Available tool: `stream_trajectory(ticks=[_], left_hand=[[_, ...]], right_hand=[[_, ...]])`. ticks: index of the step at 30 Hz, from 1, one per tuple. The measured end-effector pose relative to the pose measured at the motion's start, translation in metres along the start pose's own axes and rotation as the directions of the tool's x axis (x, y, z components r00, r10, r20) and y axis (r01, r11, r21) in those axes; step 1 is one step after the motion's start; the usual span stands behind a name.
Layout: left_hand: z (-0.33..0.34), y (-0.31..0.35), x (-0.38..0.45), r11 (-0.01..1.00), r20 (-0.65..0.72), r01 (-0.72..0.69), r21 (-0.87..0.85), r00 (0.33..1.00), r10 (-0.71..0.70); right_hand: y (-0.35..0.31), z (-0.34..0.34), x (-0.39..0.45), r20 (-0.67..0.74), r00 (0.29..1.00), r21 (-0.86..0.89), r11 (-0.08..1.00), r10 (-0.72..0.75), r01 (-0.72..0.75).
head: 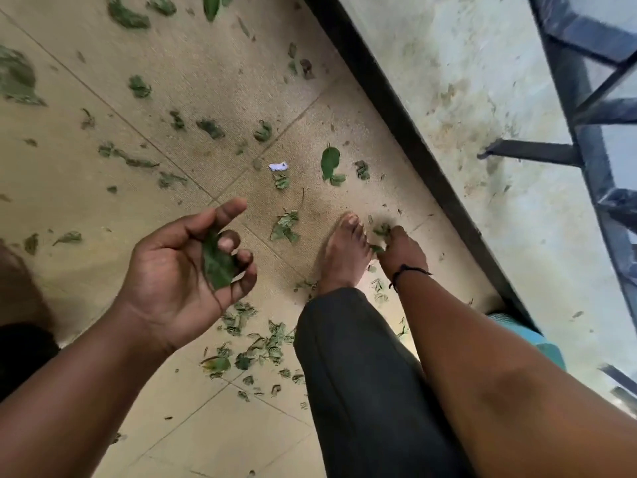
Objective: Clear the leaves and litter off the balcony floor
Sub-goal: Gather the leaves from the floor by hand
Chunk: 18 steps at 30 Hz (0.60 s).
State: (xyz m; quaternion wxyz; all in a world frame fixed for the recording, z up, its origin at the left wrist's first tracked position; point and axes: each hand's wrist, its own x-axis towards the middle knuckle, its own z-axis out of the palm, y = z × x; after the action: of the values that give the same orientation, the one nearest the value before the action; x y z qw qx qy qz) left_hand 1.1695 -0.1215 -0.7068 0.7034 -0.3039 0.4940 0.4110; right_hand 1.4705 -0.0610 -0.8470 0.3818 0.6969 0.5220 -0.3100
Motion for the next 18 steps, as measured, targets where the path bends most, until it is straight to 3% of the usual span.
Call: stream_trajectory(ticks=[7,10,12,13,15,18], left_hand=[[0.057,0.022,0.022,0.998,0.166,-0.031,0.049,0.986,0.022],[0.067,0.033,0.025,0.996,0.219,-0.053,0.071,0.975,0.036],[0.067,0.037,0.026,0.995,0.238,-0.059,0.081,0.970,0.038],[0.066,0.038,0.026,0.995,0.244,-0.060,0.085,0.969,0.038],[0.062,0.040,0.026,0.995,0.253,-0.054,0.089,0.967,0.030],[0.051,0.043,0.023,0.995,0.249,-0.038,0.091,0.968,0.014]], right_hand=[[-0.002,-0.019,0.011,0.013,0.997,-0.165,0.983,-0.078,0.079],[-0.005,-0.028,0.011,0.016,1.000,-0.094,0.996,0.014,-0.013],[-0.005,-0.031,0.010,0.088,0.984,0.052,0.986,0.152,-0.157],[-0.003,-0.030,0.010,0.151,0.959,0.163,0.951,0.238,-0.262],[-0.003,-0.023,0.006,0.360,0.863,0.405,0.774,0.355,-0.487],[-0.012,-0.018,-0.005,0.575,0.751,0.504,0.582,0.325,-0.638]])
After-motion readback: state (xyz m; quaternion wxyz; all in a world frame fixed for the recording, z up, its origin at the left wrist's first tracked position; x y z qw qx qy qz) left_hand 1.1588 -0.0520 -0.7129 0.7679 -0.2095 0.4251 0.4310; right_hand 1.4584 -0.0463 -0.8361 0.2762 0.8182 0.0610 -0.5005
